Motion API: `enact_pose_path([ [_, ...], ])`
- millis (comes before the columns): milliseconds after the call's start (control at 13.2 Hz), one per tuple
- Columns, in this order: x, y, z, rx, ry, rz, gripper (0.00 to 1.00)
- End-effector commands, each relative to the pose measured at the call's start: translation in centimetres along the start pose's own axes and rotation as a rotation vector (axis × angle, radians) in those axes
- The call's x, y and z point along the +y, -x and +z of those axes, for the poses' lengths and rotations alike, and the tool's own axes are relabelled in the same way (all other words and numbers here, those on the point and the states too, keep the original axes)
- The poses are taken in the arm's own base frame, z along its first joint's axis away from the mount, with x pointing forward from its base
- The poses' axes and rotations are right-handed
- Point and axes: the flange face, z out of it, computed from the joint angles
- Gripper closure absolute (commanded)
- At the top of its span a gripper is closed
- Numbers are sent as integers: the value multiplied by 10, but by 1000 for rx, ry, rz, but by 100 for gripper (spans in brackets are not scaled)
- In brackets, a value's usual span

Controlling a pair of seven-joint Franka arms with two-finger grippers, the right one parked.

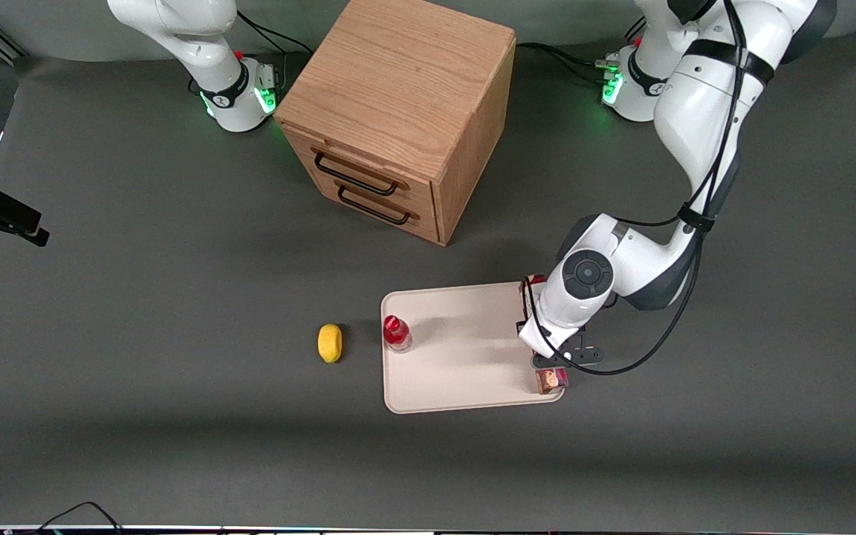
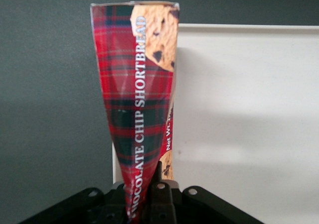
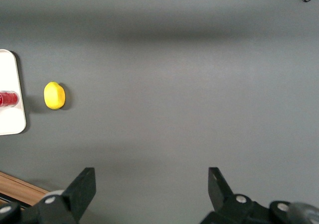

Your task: Place red cookie box on tray

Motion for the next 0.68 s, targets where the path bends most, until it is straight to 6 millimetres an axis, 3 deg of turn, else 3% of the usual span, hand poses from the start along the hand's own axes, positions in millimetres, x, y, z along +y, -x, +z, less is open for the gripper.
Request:
enact_pose_path([
  [0, 9, -2, 1, 27, 8, -2, 100],
  [151, 9, -3, 3, 29, 11, 0, 95],
  [227, 9, -2, 2, 29, 11, 2, 51],
  [302, 8, -3, 2, 30, 10, 9, 50],
  [378, 9, -2, 2, 30, 10, 14, 30],
  [453, 8, -3, 1, 31, 10, 13, 0],
  [605, 8, -3, 1, 32, 9, 14, 0],
])
